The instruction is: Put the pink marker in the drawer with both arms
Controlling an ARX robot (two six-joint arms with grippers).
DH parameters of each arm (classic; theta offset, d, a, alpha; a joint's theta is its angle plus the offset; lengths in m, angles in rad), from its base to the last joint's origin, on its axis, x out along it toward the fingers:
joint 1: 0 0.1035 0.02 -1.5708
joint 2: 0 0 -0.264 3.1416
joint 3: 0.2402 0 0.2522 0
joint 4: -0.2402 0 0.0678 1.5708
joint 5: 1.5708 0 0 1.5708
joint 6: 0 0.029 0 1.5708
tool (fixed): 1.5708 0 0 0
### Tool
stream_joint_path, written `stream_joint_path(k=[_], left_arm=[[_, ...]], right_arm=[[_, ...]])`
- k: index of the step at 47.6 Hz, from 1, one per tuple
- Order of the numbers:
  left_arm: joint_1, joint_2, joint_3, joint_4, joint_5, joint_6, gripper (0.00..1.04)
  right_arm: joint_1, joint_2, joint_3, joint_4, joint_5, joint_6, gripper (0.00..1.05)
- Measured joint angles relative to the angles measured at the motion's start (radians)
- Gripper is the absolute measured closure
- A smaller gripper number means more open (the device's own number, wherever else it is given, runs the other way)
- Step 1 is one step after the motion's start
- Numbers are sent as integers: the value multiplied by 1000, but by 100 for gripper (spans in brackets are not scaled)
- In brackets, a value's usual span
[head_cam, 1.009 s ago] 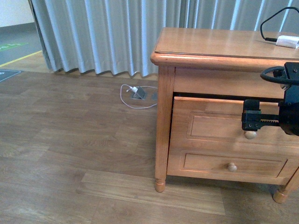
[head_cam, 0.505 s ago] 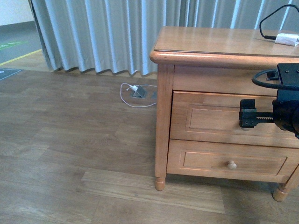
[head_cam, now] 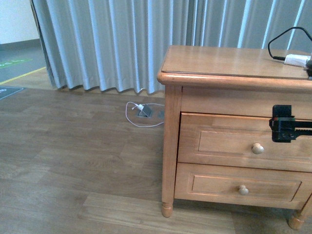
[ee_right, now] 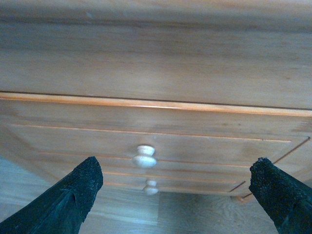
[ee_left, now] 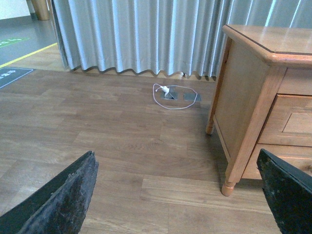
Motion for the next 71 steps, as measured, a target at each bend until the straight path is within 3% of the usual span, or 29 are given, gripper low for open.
stream_joint_path(k=[8,20,25,34,37,40,46,51,59,71], left_arm=[[0,0,0,0,0,0,6],[0,0,0,0,0,0,6],[0,0,0,0,0,0,6],[0,0,0,0,0,0,6],[0,0,0,0,0,0,6],[0,0,0,0,0,0,6],[0,0,0,0,0,0,6],[0,0,0,0,0,0,6],[0,0,0,0,0,0,6],[0,0,0,0,0,0,6]], right_arm=[[-34,-372,-169,-178,-111,16,8],[-145,-1110,-298,-668,-295,76,8],[-214,-1269,-303,-808,-329,91,8],[-220,-1299,-314,-796,-314,87,10],[-183,-1359,-419,-589,-181,40,23],[-160,-1400,-481,-502,-140,20,34],[-126,-1448,-554,-465,-109,4,54],[-34,-1481,-612,-456,1,-2,72],[0,-1540,-681,-439,10,-8,104],[0,-1606,-752,-439,13,-9,103]])
